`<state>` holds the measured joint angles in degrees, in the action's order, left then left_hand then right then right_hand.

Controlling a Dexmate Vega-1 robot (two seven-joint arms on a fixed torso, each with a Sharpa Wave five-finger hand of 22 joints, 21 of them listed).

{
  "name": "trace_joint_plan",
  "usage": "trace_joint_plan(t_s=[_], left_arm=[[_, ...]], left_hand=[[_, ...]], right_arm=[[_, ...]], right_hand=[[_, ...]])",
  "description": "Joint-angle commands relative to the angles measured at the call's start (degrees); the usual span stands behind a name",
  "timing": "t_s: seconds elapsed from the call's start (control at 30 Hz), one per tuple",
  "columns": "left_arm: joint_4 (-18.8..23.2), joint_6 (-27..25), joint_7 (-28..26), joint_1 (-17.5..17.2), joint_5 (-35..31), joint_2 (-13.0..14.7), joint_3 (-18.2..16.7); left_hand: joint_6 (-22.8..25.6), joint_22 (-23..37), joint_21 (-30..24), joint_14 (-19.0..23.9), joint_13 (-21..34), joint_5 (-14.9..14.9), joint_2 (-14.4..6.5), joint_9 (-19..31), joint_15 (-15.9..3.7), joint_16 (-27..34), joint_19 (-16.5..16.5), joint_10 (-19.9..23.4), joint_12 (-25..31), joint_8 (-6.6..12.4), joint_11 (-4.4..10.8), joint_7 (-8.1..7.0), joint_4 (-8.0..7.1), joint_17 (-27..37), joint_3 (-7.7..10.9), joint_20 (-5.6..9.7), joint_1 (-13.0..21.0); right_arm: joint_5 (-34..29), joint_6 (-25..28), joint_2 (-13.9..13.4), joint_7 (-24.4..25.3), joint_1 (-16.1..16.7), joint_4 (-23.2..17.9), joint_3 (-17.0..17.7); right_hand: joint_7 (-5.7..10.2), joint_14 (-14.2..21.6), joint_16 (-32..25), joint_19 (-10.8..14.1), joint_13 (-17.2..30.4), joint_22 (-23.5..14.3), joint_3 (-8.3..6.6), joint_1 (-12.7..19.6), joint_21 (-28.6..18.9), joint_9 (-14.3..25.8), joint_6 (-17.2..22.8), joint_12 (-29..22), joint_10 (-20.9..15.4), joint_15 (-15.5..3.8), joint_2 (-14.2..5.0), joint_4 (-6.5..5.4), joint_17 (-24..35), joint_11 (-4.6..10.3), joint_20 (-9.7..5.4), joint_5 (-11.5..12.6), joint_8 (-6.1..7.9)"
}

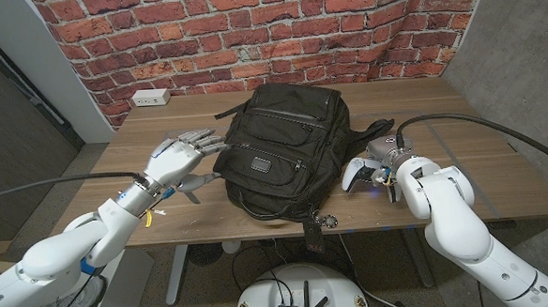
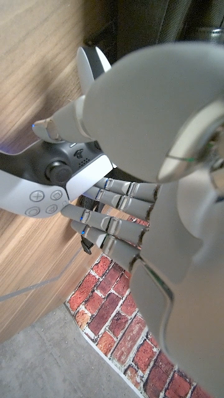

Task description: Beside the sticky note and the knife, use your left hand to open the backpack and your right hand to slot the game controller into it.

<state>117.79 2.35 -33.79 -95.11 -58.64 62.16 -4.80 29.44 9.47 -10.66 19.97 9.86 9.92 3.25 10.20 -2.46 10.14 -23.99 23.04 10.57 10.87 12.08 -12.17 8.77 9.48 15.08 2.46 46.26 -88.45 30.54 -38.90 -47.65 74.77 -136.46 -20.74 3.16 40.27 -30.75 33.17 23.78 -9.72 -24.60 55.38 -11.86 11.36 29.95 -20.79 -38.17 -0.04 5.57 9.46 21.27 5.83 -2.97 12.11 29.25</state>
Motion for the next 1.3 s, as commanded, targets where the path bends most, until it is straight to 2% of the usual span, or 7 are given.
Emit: trace_joint_plan(t_s=[0.03, 0.37, 0.67, 1.0, 1.3], left_arm=[[0.58, 0.36, 0.87, -2.45, -1.71, 0.22, -2.0], [-0.43, 1.31, 0.04, -2.02, -2.62, 0.11, -1.44], [-0.65, 0.85, -0.24, -2.41, -3.97, 0.43, -0.66], [-2.1, -1.27, -3.28, -0.5, -4.63, 0.23, 3.09], [-3.74, -3.8, -6.69, 3.33, -4.6, 0.53, 9.13]], left_hand=[[0.17, 0.23, -0.14, 0.05, 0.17, 0.1, -0.38, 0.11, -10.26, -0.06, -0.29, 0.05, 0.04, 0.32, -0.15, 0.29, 0.06, 0.11, -0.48, 9.44, 0.65], [0.71, 0.25, -0.16, 1.0, 0.14, 0.25, -0.9, 0.06, -10.3, 0.02, -0.34, 1.23, 0.18, 0.35, -0.18, 1.17, 0.22, 0.1, -0.38, 9.53, 1.35], [0.97, 0.23, -0.07, 1.06, 0.13, 0.5, -1.07, 0.06, -10.26, -0.09, -0.15, 1.34, 0.1, 0.4, -0.13, 1.38, 0.67, 0.05, -0.02, 9.62, 2.51], [1.8, 0.23, 0.02, 1.68, 0.13, 0.77, -1.62, 0.09, -10.23, 0.02, 0.23, 2.18, 0.23, 0.61, -0.23, 1.99, 0.85, 0.07, 0.46, 9.72, 3.89], [2.21, 0.23, 0.03, 2.17, 0.13, 1.11, -2.24, 0.11, -10.19, -0.01, 0.52, 2.88, 0.27, 0.66, -0.29, 2.39, 1.23, 0.03, 1.2, 9.71, 6.09]], right_arm=[[-0.66, 0.32, 0.76, 0.31, -0.4, 0.76, -1.05], [-0.31, -0.27, 0.14, -0.05, -0.85, 0.68, -1.07], [-0.59, 0.27, 0.26, 0.55, -0.34, 0.69, -0.9], [-1.16, 0.77, 0.57, 1.69, 0.37, 0.44, -0.99], [-2.14, 1.05, 0.95, 2.21, 1.57, -0.28, -0.77]], right_hand=[[3.59, 4.52, -0.01, 0.45, 0.29, -0.32, -0.08, 6.42, -0.13, 0.1, 4.06, -0.03, -5.91, -13.47, -6.92, -0.21, 3.28, 5.62, -8.03, 0.21, 0.23], [3.54, 4.62, 0.22, 0.48, 0.36, -0.33, -0.02, 6.6, -0.11, 0.09, 4.25, 0.11, -6.09, -13.56, -6.99, -0.07, 3.34, 5.58, -8.04, 0.23, 0.27], [3.53, 4.82, 0.33, 0.56, 0.5, -0.33, 0.09, 6.74, -0.11, 0.09, 4.55, 0.19, -6.33, -13.58, -7.08, -0.01, 3.46, 5.64, -8.09, 0.24, 0.35], [3.67, 5.03, 0.37, 0.64, 0.62, -0.35, 0.12, 7.02, -0.13, 0.09, 4.73, 0.25, -6.49, -13.61, -7.21, 0.1, 3.59, 5.64, -8.15, 0.29, 0.39], [3.6, 5.07, 0.52, 0.73, 0.71, -0.36, 0.2, 7.16, -0.16, 0.1, 4.75, 0.34, -6.6, -13.6, -7.24, 0.14, 3.65, 5.63, -8.18, 0.32, 0.37]])
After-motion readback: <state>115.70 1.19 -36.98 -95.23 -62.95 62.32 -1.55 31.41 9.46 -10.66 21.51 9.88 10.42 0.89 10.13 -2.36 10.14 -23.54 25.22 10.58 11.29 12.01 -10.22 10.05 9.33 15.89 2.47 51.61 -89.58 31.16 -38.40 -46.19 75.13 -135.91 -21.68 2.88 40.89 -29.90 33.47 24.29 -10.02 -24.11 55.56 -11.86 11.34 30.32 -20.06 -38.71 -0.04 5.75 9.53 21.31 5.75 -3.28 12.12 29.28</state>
